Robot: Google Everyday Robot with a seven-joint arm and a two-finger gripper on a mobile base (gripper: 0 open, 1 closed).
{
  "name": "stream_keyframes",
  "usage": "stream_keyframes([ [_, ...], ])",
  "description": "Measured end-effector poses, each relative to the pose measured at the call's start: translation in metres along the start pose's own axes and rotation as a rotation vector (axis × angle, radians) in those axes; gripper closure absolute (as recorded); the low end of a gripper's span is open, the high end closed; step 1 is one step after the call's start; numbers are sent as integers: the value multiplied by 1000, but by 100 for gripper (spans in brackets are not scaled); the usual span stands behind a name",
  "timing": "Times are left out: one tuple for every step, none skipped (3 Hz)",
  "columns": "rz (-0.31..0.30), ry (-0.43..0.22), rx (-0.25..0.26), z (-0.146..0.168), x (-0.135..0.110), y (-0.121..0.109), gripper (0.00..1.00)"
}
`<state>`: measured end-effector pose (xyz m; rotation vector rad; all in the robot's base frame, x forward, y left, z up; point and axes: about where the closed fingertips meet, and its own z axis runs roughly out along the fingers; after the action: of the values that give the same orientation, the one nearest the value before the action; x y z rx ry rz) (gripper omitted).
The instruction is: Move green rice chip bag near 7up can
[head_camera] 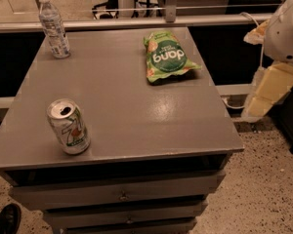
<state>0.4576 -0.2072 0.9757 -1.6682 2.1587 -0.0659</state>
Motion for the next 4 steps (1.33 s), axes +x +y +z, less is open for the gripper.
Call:
stream_keyframes([
  [38, -218, 65, 39, -37, -60, 0],
  [72, -342, 79, 67, -63, -105, 0],
  [193, -492, 45, 114, -90, -161, 0],
  [296, -564, 18, 143, -98, -192, 0],
])
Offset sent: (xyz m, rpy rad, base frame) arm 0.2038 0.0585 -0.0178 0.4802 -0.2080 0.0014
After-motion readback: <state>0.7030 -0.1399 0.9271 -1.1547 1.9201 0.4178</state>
